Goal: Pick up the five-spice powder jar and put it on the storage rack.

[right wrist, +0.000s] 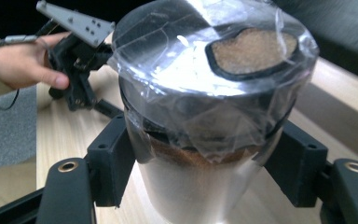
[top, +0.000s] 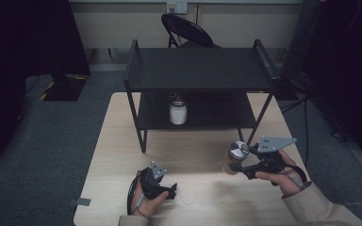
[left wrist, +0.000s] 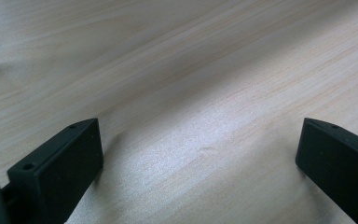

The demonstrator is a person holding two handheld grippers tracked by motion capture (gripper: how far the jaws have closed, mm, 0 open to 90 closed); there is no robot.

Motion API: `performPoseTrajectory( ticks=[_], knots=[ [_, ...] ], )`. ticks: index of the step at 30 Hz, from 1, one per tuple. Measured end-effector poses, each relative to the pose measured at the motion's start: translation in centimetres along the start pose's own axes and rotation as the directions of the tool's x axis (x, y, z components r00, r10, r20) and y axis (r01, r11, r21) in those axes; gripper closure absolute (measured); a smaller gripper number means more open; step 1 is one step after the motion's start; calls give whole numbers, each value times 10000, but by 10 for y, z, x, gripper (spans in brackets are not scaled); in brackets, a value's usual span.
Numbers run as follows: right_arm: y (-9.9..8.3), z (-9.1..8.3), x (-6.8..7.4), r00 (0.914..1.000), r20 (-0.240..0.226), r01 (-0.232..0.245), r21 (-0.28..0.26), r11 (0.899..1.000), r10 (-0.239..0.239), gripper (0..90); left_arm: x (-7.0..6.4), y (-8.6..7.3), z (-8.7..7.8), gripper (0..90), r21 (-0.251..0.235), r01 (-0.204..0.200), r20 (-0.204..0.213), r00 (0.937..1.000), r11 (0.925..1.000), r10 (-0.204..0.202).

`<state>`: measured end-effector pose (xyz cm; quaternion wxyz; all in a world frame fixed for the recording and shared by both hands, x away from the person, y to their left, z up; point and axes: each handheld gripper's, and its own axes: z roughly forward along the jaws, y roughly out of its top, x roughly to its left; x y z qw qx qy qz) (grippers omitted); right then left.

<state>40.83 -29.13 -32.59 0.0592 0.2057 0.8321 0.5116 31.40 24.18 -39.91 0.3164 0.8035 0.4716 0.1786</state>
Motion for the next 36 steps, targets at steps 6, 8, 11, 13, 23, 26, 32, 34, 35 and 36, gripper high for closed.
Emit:
performPoseTrajectory(
  ticks=[6, 8, 11, 13, 23, 26, 32, 34, 35, 36],
  knots=[
    [19, -1, -5, 9998, 133, 114, 7, 9999, -114, 307, 0, 0, 0, 0, -1, 2, 1, 10000, 10000, -2],
    [25, -1, -7, 9998, 167, 94, 12, 10000, -94, 307, 0, 0, 0, 0, -1, 2, 0, 10000, 10000, -2],
    [34, 0, -9, 9997, 247, 87, 45, 10000, -88, 308, 0, 0, 0, 0, -1, 2, 0, 10000, 10000, -2],
    [39, 1, -10, 9996, 265, 81, 31, 10000, -82, 308, 0, 0, 0, 0, -2, 3, 0, 10000, 10000, -3],
    [71, 10, -14, 9985, 527, 159, 126, 9998, -166, 307, 0, 0, 0, 0, -3, 3, -1, 10000, 10000, -3],
    [77, 12, -15, 9979, 628, 168, 100, 9998, -174, 307, 0, 0, 0, 0, -2, 2, 0, 10000, 10000, -2],
    [87, 16, -19, 9965, 839, 61, 42, 10000, -64, 307, 0, 0, 0, 0, -3, 2, -1, 10000, 10000, -2],
    [89, 17, -20, 9958, 904, 136, 29, 9999, -138, 307, 0, 0, 0, 0, -3, 5, -6, 10000, 10000, -5],
    [90, 18, -20, 9955, 938, 128, 12, 9999, -129, 307, 0, 0, 0, 0, -5, 9, -3, 10000, 10000, -9],
    [91, 18, -22, 9953, 963, 89, 12, 10000, -90, 308, 0, 0, 0, 0, -1, 4, -5, 10000, 10000, -4]
  ],
)
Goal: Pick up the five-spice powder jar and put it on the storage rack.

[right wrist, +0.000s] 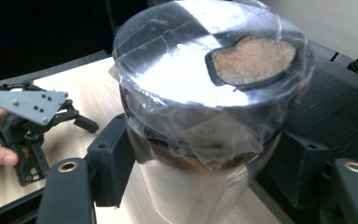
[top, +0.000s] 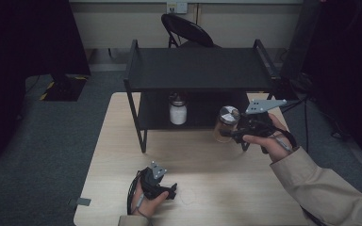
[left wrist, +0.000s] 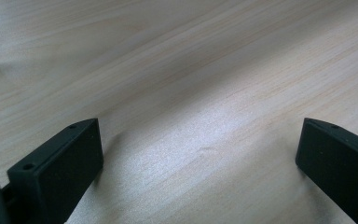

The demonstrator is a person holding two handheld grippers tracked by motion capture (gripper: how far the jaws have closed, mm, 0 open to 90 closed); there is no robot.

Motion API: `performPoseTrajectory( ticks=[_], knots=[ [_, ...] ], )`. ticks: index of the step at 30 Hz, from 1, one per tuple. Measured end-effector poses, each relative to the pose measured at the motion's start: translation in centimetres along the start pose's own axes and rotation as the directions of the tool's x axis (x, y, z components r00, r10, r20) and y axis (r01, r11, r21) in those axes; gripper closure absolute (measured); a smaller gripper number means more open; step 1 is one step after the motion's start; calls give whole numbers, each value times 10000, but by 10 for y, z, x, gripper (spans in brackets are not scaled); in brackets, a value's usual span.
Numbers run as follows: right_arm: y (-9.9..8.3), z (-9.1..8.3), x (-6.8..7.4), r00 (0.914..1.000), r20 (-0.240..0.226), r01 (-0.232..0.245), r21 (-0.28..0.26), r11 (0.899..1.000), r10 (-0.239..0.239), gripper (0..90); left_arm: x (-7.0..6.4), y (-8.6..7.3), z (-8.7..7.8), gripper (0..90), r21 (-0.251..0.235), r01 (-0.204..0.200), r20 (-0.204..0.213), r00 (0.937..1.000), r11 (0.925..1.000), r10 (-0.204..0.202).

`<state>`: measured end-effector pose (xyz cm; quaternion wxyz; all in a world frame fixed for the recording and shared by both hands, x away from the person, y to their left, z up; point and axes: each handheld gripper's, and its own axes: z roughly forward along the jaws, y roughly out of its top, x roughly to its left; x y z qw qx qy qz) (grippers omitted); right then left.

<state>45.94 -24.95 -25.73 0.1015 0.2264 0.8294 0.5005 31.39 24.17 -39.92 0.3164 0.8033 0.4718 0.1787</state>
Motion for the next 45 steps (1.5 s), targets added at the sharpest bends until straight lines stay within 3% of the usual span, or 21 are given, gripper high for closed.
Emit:
performPoseTrajectory(
  ticks=[13, 25, 33, 45],
  knots=[
    [16, 9, -5, 9982, 586, -127, 287, 9995, 110, 308, 0, 0, 0, 0, -5, 4, -1, 10000, 10000, -4],
    [15, 22, -8, 9944, 1040, -231, 403, 9989, 188, 307, 0, 0, 0, 0, 2, -43, -11, 10000, 10000, 43],
    [12, 29, -8, 9916, 1250, -355, 185, 9992, 330, 307, 0, 0, 0, 0, 6, -53, -13, 10000, 10000, 53],
    [4, 38, 3, 9836, 1791, -166, -262, 9995, 210, 306, 0, 0, 0, 0, 2, -29, -5, 10000, 10000, 29]
  ],
)
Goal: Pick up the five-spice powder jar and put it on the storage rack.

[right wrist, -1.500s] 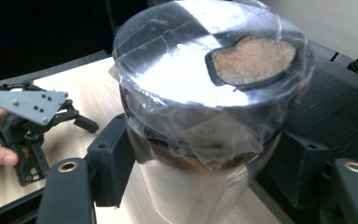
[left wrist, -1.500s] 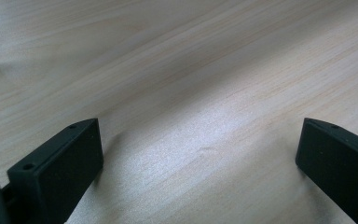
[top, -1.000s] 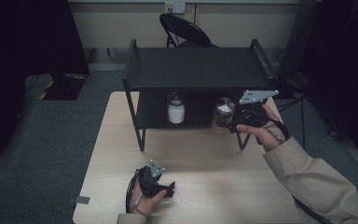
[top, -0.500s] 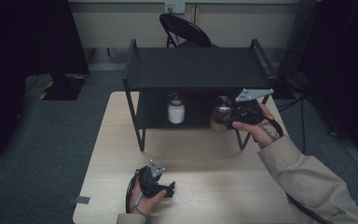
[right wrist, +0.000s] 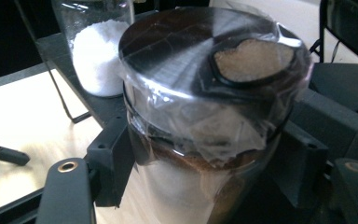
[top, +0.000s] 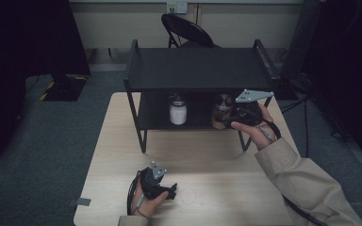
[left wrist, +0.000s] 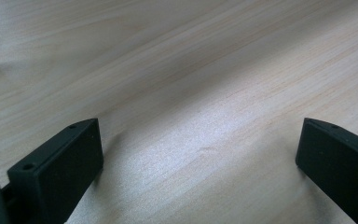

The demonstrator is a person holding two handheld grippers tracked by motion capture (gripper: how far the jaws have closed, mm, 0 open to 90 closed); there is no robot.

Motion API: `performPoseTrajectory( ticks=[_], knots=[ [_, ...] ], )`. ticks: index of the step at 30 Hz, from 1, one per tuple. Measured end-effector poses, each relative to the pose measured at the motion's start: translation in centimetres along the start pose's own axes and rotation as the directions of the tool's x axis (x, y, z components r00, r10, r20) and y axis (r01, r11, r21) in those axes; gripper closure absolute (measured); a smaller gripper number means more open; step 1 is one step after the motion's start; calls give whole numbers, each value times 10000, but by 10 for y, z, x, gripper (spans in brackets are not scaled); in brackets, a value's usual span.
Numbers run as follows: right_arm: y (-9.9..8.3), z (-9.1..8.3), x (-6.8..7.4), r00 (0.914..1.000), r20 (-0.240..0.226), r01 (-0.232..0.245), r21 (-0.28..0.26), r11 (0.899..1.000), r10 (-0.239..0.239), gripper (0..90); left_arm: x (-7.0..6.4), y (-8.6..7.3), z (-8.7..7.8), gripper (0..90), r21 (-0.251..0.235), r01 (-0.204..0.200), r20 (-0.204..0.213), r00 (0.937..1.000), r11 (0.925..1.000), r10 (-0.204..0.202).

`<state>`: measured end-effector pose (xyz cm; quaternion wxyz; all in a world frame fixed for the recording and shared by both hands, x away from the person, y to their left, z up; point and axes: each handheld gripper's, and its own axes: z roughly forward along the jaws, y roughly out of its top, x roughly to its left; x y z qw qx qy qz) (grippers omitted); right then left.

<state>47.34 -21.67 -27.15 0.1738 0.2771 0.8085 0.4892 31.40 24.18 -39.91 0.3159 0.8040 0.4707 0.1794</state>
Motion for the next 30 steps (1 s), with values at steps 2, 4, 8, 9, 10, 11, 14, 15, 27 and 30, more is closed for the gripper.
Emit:
performPoseTrajectory(
  ticks=[2, 4, 8, 9, 10, 11, 14, 15, 27, 30],
  knots=[
    [-3, 2, 2, 9999, 112, 9, -125, 9999, -7, 305, 0, 0, 0, 0, -3, -2, -2, 10000, 10000, 2],
    [-5, 3, 4, 9998, 215, 39, -235, 9997, -34, 305, 0, 0, 0, 0, 3, -18, -7, 10000, 10000, 18],
    [-10, 6, 8, 9989, 451, 117, -478, 9988, -95, 304, 0, 0, 0, 0, -3, 3, -3, 10000, 10000, -3],
    [-11, 7, 9, 9986, 516, 118, -523, 9986, -91, 303, 0, 0, 0, 0, 1, -17, -10, 10000, 10000, 17],
    [-12, 8, 11, 9983, 577, 124, -565, 9983, -91, 303, 0, 0, 0, 0, 0, 2, -6, 10000, 10000, -2],
    [-13, 9, 11, 9981, 612, 141, -610, 9980, -103, 302, 0, 0, 0, 0, -2, 4, -4, 10000, 10000, -4],
    [-15, 10, 13, 9974, 711, 182, -697, 9974, -132, 301, 0, 0, 0, 0, -1, -8, -10, 10000, 10000, 8],
    [-15, 11, 14, 9970, 762, 196, -724, 9972, -140, 300, 0, 0, 0, 0, -2, 5, -6, 10000, 10000, -5],
    [-21, 15, 20, 9930, 1154, 380, -953, 9947, -269, 290, 0, 0, 0, 0, -6, 1, -6, 10000, 10000, -1],
    [-22, 17, 21, 9918, 1235, 441, -951, 9945, -322, 282, 0, 0, 0, 0, -7, 0, -9, 10000, 10000, 0]
  ],
)
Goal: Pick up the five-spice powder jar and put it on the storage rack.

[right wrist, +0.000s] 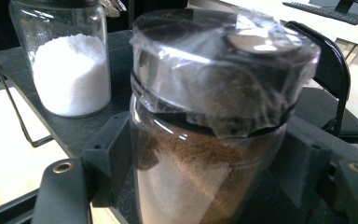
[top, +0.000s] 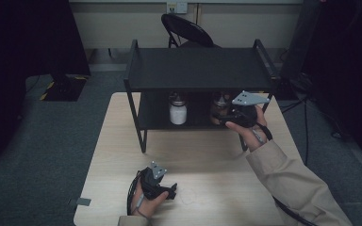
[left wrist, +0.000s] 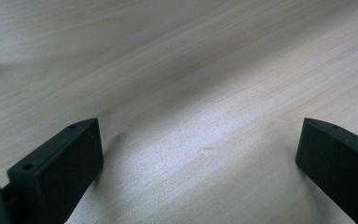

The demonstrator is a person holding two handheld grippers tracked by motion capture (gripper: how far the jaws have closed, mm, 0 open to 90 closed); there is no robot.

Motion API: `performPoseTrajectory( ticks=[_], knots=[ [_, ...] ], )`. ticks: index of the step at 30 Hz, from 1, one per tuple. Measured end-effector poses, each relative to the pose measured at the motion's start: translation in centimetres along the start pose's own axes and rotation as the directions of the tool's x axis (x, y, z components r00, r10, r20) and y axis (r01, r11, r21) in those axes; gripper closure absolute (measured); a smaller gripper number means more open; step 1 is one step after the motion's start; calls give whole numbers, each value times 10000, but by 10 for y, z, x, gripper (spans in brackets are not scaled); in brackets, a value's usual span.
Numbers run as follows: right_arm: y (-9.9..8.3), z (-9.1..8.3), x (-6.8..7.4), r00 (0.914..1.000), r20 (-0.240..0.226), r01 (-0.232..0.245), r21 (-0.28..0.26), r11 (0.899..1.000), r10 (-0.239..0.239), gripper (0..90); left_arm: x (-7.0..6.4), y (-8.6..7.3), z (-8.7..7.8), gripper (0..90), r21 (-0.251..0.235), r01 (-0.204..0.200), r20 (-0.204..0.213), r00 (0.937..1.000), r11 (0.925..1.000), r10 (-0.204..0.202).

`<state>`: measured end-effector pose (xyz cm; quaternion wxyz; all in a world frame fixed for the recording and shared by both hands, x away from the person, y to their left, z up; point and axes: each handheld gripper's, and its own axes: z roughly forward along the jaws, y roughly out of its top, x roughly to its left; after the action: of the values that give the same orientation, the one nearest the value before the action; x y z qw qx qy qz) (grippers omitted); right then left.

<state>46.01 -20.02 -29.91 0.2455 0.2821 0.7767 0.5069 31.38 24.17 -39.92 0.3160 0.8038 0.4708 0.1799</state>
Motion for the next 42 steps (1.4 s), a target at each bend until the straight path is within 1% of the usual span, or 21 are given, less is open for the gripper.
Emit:
performPoseTrajectory(
  ticks=[1, 11, 14, 17, 18, 24, 26, 28, 35, 37, 42],
  knots=[
    [-1, 1, 1, 10000, 73, 41, 21, 10000, -41, 274, 0, 0, 0, 0, 2, 1, 2, 10000, 10000, -1],
    [1, 1, 3, 9998, 187, 41, 125, 9999, -43, 259, 0, 0, 0, 0, 3, 1, 1, 10000, 10000, -1],
    [2, 0, 3, 9998, 194, 28, 177, 9998, -31, 202, 0, 0, 0, 0, 3, 3, 1, 10000, 10000, -3],
    [3, -1, 3, 9998, 180, -82, 271, 9996, 78, 148, 0, 0, 0, 0, 2, 2, 3, 10000, 10000, -2],
    [2, -1, 4, 9997, 238, -74, 282, 9996, 68, 118, 0, 0, 0, 0, 2, -1, 2, 10000, 10000, 1],
    [2, -6, 8, 9994, 334, 37, 206, 9998, -44, 54, 0, 0, 0, 0, 1, 2, 2, 10000, 10000, -2],
    [3, -8, 8, 9993, 363, -4, 231, 9997, -5, 32, 0, 0, 0, 0, 1, 2, 2, 10000, 10000, -2],
    [3, -10, 8, 9996, 280, -76, 209, 9998, 70, 26, 0, 0, 0, 0, 0, 3, 0, 10000, 10000, -3],
    [1, -15, 9, 9997, 228, -36, 178, 9998, 32, 0, 0, 0, 0, 0, 3, 1, 0, 10000, 10000, -1],
    [-1, -17, 10, 9996, 254, -110, 115, 9999, 107, 0, 0, 0, 0, 0, 4, 2, 0, 10000, 10000, -2],
    [-2, -21, 10, 9996, 118, -241, 150, 9996, 239, 0, 0, 0, 0, 0, 2, 4, -1, 10000, 10000, -4]
  ],
)
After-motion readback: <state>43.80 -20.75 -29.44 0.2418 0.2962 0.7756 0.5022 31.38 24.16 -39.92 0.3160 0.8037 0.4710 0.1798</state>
